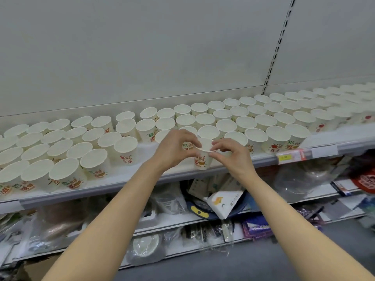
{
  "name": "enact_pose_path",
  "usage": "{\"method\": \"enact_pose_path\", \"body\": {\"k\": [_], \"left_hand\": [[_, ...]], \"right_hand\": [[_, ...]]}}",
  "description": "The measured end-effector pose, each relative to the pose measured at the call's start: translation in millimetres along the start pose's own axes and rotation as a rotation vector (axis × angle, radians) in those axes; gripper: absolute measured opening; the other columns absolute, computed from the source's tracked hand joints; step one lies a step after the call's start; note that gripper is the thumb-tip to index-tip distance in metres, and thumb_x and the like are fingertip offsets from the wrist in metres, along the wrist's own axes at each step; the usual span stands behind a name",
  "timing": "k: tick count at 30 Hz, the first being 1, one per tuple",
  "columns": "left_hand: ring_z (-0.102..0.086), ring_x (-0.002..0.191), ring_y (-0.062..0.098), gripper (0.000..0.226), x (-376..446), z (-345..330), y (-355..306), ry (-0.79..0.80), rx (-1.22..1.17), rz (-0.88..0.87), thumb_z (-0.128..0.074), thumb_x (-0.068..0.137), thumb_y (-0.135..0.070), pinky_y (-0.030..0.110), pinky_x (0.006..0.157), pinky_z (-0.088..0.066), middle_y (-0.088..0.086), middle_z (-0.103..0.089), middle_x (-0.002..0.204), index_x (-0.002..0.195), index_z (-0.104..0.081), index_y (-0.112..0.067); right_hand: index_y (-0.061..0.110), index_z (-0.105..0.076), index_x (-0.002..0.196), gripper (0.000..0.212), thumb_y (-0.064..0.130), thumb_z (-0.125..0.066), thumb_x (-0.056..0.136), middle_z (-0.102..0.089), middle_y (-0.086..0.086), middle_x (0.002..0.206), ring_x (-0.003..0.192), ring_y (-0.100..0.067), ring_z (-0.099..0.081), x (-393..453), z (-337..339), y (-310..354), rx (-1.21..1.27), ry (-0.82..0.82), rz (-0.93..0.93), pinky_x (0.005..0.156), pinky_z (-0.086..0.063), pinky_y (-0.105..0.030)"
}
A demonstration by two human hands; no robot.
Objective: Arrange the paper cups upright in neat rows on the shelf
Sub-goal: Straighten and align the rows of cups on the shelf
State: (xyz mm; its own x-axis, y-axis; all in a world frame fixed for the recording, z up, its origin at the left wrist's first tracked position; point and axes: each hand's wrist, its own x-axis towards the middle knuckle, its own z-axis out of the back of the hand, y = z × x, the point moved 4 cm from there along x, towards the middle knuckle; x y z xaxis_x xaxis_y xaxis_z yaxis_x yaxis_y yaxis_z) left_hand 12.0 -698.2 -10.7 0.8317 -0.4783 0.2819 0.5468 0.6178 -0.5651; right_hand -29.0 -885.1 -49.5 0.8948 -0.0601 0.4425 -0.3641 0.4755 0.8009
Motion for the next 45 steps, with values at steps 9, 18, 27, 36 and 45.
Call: {"method": "enact_pose_path", "body": {"k": [9,18,27,36,45], "left_hand": [[-0.055,0.097,0.007,0.009,17,-42,-8,-0.052,0.050,0.062,-0.076,0.079,-0.044,0.041,0.083,-0.048,-0.015,-0.066,0.099,0.084,-0.075,-0.037],[-0.059,0.095,0.012,0.020,-40,22,45,-0.342,0.162,0.279,-0.075,0.083,-0.034,0.038,0.082,-0.051,-0.012,-0.069,0.104,0.103,-0.073,-0.034],[-0.053,0.108,0.034,0.036,-106,74,133,-0.219,0.687,0.561,-0.080,0.074,-0.037,0.046,0.088,-0.044,0.005,-0.068,0.118,0.108,-0.073,-0.025],[-0.060,0.093,0.026,0.015,-115,86,121,-0.290,0.634,0.484,-0.077,0.081,-0.026,0.039,0.077,-0.049,0.000,-0.068,0.108,0.095,-0.075,-0.024],[-0.055,0.071,0.006,0.002,-92,48,34,-0.180,0.131,0.324,-0.077,0.080,-0.034,0.033,0.068,-0.046,-0.014,-0.069,0.081,0.079,-0.076,-0.033]], "right_hand": [[0.020,-0.074,0.081,0.009,0.022,-0.080,0.074,-0.067,0.007,0.088,0.090,-0.019,-0.056,9,22,-12,-0.419,-0.037,0.206,0.076,-0.039,-0.025],[0.016,-0.074,0.077,0.009,0.014,-0.081,0.073,-0.069,0.004,0.078,0.080,-0.022,-0.054,19,19,-10,-0.460,0.010,0.307,0.065,-0.047,-0.035],[0.016,-0.073,0.074,0.012,0.010,-0.082,0.070,-0.070,0.007,0.075,0.073,-0.024,-0.057,15,26,-15,-0.582,0.095,0.432,0.063,-0.037,-0.023],[0.015,-0.072,0.080,0.013,0.012,-0.082,0.071,-0.070,0.003,0.081,0.076,-0.025,-0.057,13,17,-13,-0.570,0.130,0.447,0.060,-0.042,-0.027],[0.016,-0.073,0.079,0.011,0.013,-0.081,0.072,-0.070,0.002,0.080,0.078,-0.027,-0.060,12,29,-14,-0.588,0.110,0.401,0.061,-0.044,-0.030]]}}
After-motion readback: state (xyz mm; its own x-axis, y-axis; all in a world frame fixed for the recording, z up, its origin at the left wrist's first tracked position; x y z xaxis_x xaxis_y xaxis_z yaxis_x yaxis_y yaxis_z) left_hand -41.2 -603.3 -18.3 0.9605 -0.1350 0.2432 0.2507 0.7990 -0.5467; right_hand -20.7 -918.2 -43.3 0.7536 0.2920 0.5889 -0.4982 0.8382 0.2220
